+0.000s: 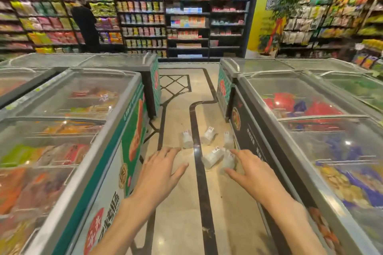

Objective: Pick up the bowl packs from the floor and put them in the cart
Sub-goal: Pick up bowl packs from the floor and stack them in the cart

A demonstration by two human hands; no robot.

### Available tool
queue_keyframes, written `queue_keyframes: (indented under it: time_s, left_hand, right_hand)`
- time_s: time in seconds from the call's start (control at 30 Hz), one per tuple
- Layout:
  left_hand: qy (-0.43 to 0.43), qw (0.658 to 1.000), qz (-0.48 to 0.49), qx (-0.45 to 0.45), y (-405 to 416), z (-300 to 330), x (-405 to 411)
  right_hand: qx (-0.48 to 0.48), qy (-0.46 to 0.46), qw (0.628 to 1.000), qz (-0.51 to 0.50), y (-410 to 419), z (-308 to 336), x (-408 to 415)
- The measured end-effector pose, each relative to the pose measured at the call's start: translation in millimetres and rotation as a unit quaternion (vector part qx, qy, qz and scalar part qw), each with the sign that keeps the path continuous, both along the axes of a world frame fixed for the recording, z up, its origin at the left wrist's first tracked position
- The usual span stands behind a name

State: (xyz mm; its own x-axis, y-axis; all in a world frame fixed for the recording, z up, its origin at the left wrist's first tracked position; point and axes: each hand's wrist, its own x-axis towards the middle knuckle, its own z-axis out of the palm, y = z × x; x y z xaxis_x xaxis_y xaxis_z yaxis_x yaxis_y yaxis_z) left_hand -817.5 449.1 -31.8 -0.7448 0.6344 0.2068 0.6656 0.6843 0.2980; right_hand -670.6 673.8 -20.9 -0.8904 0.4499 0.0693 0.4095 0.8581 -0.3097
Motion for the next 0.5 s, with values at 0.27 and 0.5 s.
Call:
queue_keyframes:
  time_s: [0.27, 0.5]
  left_hand:
    - [-0.018, 0.999, 0.044, 0.022, 79, -25, -211]
    - [-0.038, 0.998, 0.041, 0.019, 162, -49, -414]
  right_hand:
    - [-0.014, 0.001, 1.0, 0.004, 100, -16, -219]
    - [-0.056, -0.003, 0.998, -0.029, 172, -32, -408]
